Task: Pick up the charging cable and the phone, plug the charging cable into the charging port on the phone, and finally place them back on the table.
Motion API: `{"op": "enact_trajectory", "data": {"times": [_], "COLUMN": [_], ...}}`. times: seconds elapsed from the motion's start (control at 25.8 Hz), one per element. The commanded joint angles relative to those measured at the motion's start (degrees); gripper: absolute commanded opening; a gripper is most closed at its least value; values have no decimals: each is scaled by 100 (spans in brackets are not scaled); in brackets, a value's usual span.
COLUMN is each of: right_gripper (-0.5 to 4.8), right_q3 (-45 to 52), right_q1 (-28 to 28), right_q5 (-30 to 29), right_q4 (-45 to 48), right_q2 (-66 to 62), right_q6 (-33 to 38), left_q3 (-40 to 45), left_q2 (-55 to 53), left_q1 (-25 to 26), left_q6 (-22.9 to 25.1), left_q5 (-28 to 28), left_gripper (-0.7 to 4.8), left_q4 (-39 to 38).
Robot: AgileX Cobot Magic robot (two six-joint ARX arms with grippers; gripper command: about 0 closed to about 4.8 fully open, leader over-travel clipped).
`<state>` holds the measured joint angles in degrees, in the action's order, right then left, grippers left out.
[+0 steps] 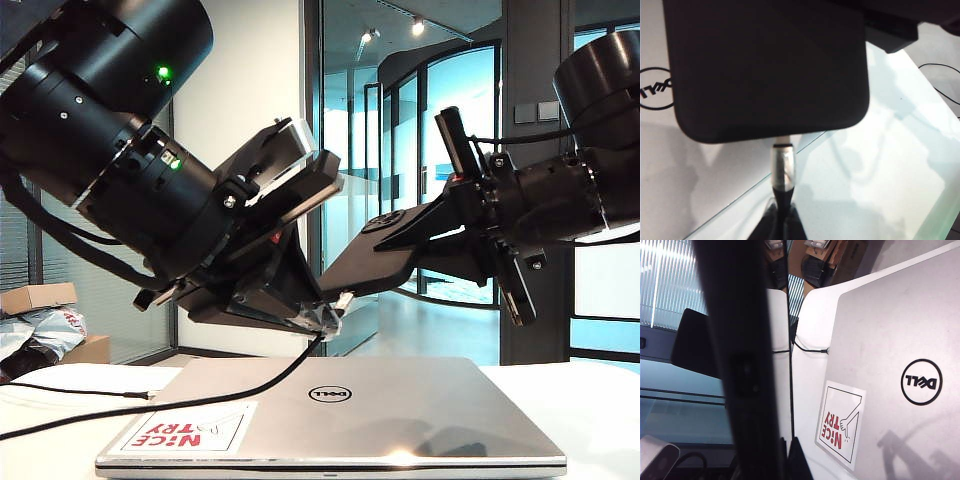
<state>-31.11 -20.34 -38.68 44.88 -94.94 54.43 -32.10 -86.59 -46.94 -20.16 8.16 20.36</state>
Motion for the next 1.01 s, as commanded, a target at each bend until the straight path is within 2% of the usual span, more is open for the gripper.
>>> {"op": "enact_trajectory", "data": {"times": [0.04,0.39,1.01], "right_gripper": [-6,-6,-6], "right_q3": [-20,-22,-20], "right_q1": [-11,-11,-13], "right_q5": [-221,87,271], "right_q4": [76,538,509], "right_q2": [48,48,48], "right_q6": [76,90,-87], "left_q3": [-33,-33,-33], "left_q2": [28,26,-44], "left_q1": [9,9,9], "left_q6": [24,24,22], "left_q5": [-63,-63,-63], "left_gripper": [-7,-7,-7], "left_q4": [284,245,201]}}
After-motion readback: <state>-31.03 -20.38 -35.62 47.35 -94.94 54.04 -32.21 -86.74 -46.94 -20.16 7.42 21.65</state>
